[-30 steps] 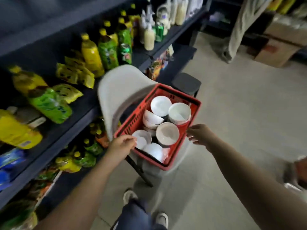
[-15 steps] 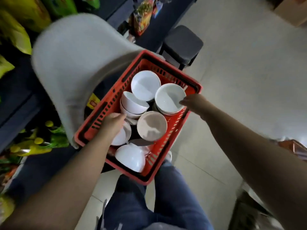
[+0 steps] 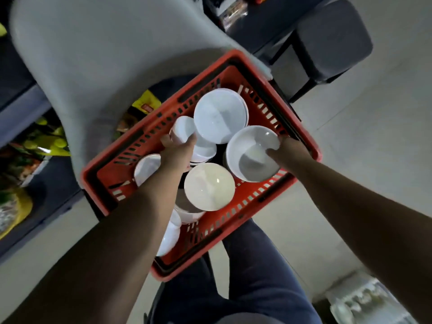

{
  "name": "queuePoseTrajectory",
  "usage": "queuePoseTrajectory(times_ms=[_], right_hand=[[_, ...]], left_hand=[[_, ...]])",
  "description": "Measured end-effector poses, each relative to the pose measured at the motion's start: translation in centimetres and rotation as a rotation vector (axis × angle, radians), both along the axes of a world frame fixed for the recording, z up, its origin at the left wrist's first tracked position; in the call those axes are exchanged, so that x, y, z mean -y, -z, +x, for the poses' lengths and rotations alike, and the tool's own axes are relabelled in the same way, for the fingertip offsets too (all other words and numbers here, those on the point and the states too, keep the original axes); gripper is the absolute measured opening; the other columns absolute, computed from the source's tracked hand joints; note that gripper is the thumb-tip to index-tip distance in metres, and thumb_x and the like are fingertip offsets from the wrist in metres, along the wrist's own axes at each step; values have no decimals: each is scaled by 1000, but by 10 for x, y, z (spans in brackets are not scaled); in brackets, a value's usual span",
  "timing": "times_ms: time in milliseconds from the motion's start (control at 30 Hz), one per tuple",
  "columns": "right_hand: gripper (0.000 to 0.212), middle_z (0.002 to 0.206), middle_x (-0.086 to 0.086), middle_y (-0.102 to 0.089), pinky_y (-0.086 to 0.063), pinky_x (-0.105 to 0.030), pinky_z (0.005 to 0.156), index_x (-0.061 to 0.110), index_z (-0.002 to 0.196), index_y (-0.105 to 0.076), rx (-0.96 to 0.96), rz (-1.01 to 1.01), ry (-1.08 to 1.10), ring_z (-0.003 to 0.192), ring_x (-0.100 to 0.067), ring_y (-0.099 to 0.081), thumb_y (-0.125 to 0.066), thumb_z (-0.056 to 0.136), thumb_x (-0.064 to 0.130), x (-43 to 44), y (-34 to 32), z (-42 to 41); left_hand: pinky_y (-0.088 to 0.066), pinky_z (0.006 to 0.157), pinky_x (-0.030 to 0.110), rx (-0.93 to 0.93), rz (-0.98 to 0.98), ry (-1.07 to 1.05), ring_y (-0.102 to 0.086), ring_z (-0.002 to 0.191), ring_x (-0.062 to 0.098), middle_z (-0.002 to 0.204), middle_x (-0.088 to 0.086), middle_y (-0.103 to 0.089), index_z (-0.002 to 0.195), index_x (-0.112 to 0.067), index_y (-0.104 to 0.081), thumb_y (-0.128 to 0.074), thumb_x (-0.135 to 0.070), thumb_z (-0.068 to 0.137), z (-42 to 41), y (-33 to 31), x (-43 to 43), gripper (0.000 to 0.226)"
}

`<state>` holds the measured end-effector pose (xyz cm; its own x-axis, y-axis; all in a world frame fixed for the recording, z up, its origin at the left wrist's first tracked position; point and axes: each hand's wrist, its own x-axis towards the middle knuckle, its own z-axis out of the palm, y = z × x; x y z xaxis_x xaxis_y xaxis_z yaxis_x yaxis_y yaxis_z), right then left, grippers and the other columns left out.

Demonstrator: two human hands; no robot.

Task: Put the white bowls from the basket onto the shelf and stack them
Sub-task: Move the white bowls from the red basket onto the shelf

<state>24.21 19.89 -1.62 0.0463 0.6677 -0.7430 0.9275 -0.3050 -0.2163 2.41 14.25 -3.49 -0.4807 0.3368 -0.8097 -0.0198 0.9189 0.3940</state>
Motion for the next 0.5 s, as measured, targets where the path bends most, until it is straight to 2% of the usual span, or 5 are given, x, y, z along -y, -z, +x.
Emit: queuePoseTrajectory(times_ms=[100, 200, 300, 367, 500], right_hand=[[31, 97, -9, -60, -41, -23, 63, 7, 121, -51, 9, 49, -41, 79, -18, -54, -51, 93, 18, -2, 5, 3], [26, 106, -14, -61, -46, -28, 77, 5, 119, -53, 36, 39, -70, 93, -26, -60, -42, 96, 10, -3, 6, 2], [31, 110, -15, -62, -48, -32, 79, 6, 123, -52, 30, 75, -112, 89, -26, -60, -37, 96, 7, -1, 1, 4], [34, 99, -7, -61, -48, -27, 70, 11, 128, -50, 10, 133, -119, 76, -19, -57, -38, 96, 9, -1, -6, 5], [34, 88, 2, -51, -28, -15, 47, 15, 126, -53, 4, 209, -121, 58, -7, -45, -38, 96, 9, 0, -20, 7]], left_hand=[[-53, 83, 50, -75, -47, 43, -57, 107, 41, 129, 20, -47, 129, -18, -26, -52, -36, 84, -3, 6, -4, 55], [-49, 92, 51, -109, -67, 145, -57, 109, 42, 136, 18, -44, 138, -14, -23, -45, -29, 90, -6, 7, -6, 55], [-53, 87, 50, -84, -49, 114, -58, 108, 41, 138, 15, -42, 143, -17, -24, -45, -23, 93, -5, 7, -6, 54], [-54, 83, 48, -53, -36, 33, -56, 110, 41, 140, 14, -38, 143, -20, -25, -45, -17, 93, -3, 6, -4, 54], [-55, 72, 44, 1, 33, -68, -51, 116, 43, 144, 13, -35, 142, -23, -25, -45, -11, 91, -8, 5, 9, 56]])
